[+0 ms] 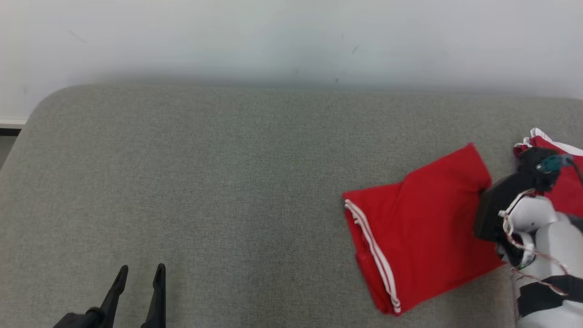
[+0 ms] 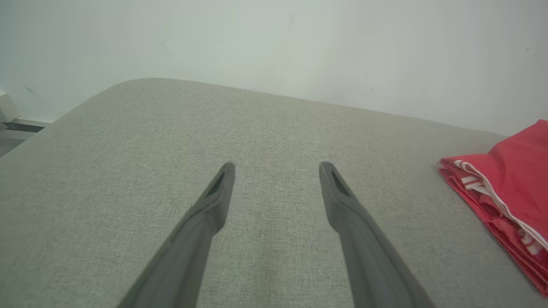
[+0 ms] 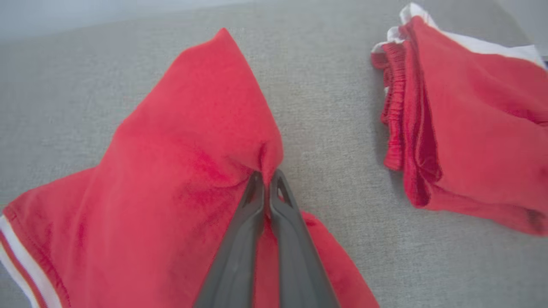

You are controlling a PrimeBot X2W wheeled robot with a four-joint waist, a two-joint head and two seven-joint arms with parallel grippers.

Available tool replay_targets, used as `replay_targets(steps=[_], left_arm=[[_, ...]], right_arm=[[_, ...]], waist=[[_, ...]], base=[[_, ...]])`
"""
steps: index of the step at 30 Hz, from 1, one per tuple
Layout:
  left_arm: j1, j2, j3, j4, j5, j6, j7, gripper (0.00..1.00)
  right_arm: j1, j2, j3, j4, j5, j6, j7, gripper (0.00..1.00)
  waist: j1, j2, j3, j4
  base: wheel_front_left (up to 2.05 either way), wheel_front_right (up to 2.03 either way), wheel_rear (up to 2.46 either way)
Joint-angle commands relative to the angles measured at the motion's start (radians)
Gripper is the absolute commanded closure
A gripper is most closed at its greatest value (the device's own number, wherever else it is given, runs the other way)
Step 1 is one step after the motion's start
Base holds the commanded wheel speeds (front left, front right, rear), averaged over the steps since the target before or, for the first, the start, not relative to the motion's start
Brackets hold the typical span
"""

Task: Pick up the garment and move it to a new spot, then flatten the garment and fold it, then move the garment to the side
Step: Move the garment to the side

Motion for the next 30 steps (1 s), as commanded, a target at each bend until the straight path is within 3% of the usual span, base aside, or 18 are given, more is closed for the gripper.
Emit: replay_targets(steps=[1, 11, 17, 21, 30], left_arm=[[-0.011, -0.001, 0.001, -0.001, -0.001, -0.002, -0.006, 0.0], [-0.042, 0.006, 0.001, -0.003, 0.0, -0.004, -0.017, 0.0], [-0.068, 0.016, -0.008, -0.004, 0.004, -0.008, -0.009, 0.0], [-0.097, 0.027, -0.02, -0.013, 0.015, -0.016, 0.004, 0.0], [-0.145, 0.062, -0.026, -0.048, 0.034, -0.019, 0.039, 0.0]], right_arm=[[-0.012, -0.006, -0.007, -0.008, -0.006, 0.0, 0.004, 1.0], [-0.084, -0.15, -0.087, -0.153, -0.028, 0.0, 0.119, 1.0], [-0.071, -0.196, -0.168, -0.274, -0.06, 0.0, 0.169, 1.0], [-0.106, -0.229, -0.241, -0.262, -0.104, 0.0, 0.151, 1.0], [-0.241, -0.185, -0.48, -0.125, -0.253, 0.0, 0.039, 1.0]], waist=[[-0.0001, -0.0001, 0.021, -0.007], [-0.0001, -0.0001, 0.096, -0.031], [-0.0001, -0.0001, 0.141, -0.051], [-0.0001, -0.0001, 0.184, -0.057], [-0.0001, -0.0001, 0.281, -0.053]], base=[[0.0, 0.0, 0.0], [0.0, 0.0, 0.0], [0.0, 0.0, 0.0], [0.0, 0.0, 0.0], [0.0, 0.0, 0.0]])
